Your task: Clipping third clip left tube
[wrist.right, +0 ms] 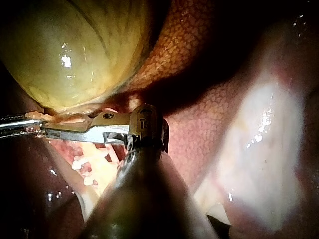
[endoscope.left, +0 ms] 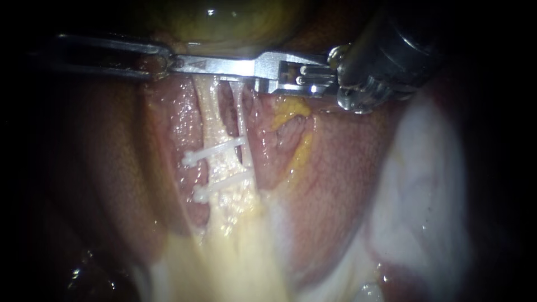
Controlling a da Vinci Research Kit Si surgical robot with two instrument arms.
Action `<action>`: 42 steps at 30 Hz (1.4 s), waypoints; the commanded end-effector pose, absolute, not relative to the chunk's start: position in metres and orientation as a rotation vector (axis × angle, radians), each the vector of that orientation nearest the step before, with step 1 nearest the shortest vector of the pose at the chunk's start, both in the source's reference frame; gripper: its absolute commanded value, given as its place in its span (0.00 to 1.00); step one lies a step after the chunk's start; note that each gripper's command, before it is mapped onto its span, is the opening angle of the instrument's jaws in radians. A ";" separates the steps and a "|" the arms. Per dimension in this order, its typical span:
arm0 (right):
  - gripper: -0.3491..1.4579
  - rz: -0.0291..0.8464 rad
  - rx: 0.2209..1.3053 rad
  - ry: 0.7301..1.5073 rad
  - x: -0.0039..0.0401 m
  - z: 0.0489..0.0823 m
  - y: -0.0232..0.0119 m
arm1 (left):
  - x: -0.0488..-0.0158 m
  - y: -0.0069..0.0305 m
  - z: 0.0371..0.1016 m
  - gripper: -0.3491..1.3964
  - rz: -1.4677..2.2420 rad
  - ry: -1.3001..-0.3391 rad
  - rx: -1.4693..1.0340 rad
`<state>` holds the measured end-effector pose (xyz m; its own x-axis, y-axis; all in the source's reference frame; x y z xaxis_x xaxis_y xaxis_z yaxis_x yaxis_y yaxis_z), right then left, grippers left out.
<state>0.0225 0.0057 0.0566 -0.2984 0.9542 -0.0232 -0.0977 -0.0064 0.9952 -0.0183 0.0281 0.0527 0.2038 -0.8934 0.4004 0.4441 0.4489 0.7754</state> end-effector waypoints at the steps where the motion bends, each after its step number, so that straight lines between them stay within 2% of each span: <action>1: 0.30 1.466 0.970 1.356 0.0225 0.0566 0.0057 | -0.0183 0.0281 0.0527 0.00 -1.006 -0.957 0.568; 7: 0.32 1.415 1.021 1.347 0.0228 0.0567 0.0057 | -0.0183 0.0281 0.0528 0.00 -1.006 -0.957 0.568; 12: 0.38 1.182 1.028 1.404 0.0238 0.0569 0.0057 | -0.0183 0.0281 0.0527 0.00 -1.006 -0.957 0.568; 25: 0.42 0.762 1.069 1.492 0.0247 0.0579 0.0040 | -0.0183 0.0280 0.0527 0.00 -1.006 -0.957 0.568; 30: 0.42 0.659 1.014 1.558 0.0247 0.0571 0.0032 | -0.0183 0.0280 0.0527 0.00 -1.006 -0.957 0.568; 39: 0.41 0.376 0.967 1.690 0.0252 0.0549 0.0016 | -0.0182 0.0280 0.0527 0.00 -1.006 -0.957 0.568; 42: 0.41 0.333 0.975 1.702 0.0253 0.0545 0.0013 | -0.0182 0.0280 0.0527 0.00 -1.006 -0.957 0.568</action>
<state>0.0252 0.0011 0.0544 -0.0677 0.7397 -0.6695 0.4472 0.6224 0.6424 -0.0182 0.0280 0.0527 0.2033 -0.8935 0.4005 0.4449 0.4486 0.7751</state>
